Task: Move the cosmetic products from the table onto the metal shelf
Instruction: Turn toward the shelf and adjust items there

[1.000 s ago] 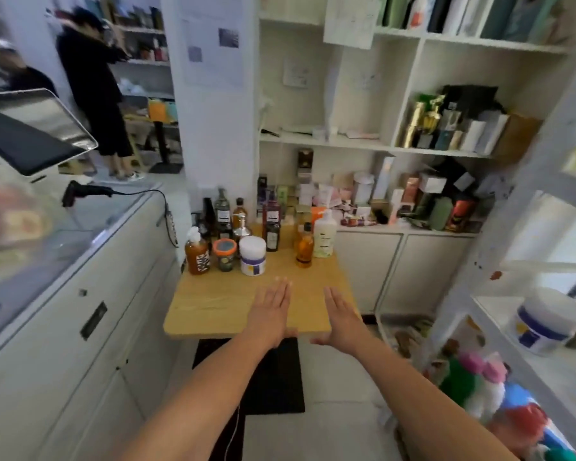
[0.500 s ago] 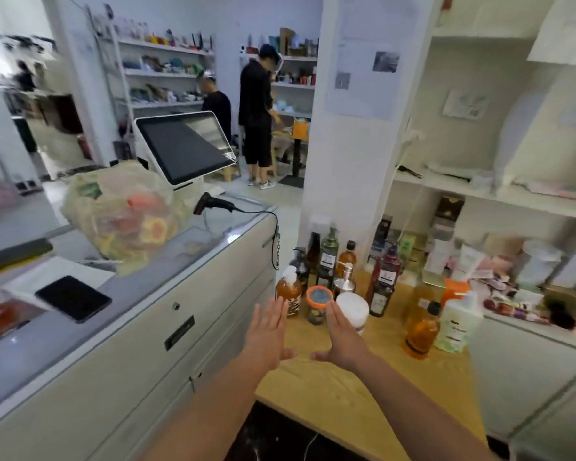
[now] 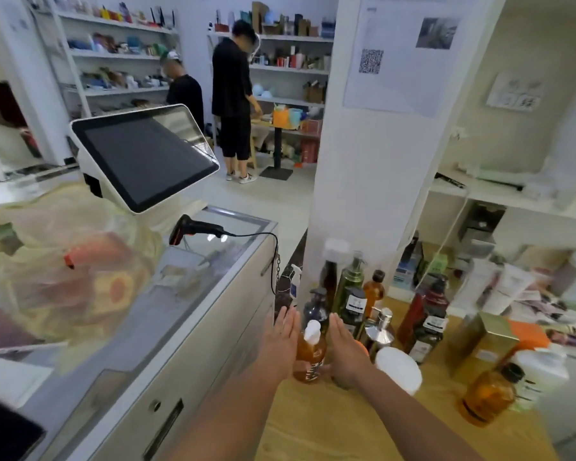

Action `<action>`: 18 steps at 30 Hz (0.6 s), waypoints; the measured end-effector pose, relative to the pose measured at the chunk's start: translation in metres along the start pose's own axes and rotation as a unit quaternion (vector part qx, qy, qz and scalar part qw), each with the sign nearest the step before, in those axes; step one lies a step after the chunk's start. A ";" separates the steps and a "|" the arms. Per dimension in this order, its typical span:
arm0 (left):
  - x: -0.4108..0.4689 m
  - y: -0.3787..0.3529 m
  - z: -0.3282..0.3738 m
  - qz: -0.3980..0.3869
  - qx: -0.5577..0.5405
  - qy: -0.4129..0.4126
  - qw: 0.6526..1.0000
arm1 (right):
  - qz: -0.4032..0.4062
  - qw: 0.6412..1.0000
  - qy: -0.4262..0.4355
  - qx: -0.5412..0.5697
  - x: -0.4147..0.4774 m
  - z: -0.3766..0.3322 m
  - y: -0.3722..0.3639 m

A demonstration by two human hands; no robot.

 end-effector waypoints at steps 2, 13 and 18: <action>0.020 -0.005 -0.008 -0.005 -0.003 -0.018 1.000 | -0.002 1.000 -0.013 0.002 0.014 -0.002 0.000; 0.067 -0.030 -0.001 -0.068 -0.065 -0.125 0.988 | -0.078 0.995 -0.048 0.050 0.044 -0.004 -0.027; 0.079 -0.037 0.000 -0.089 -0.226 -0.117 0.963 | -0.078 0.988 -0.071 0.108 0.047 0.000 -0.038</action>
Point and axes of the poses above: each hand's wrist, its own x-axis towards the middle knuckle, its own y-axis out of the back of the hand, z = x × y, the point moved 5 cm from there along x, towards the middle knuckle, and after that the axes turned 8 degrees about -z, right-handed, at the moved point
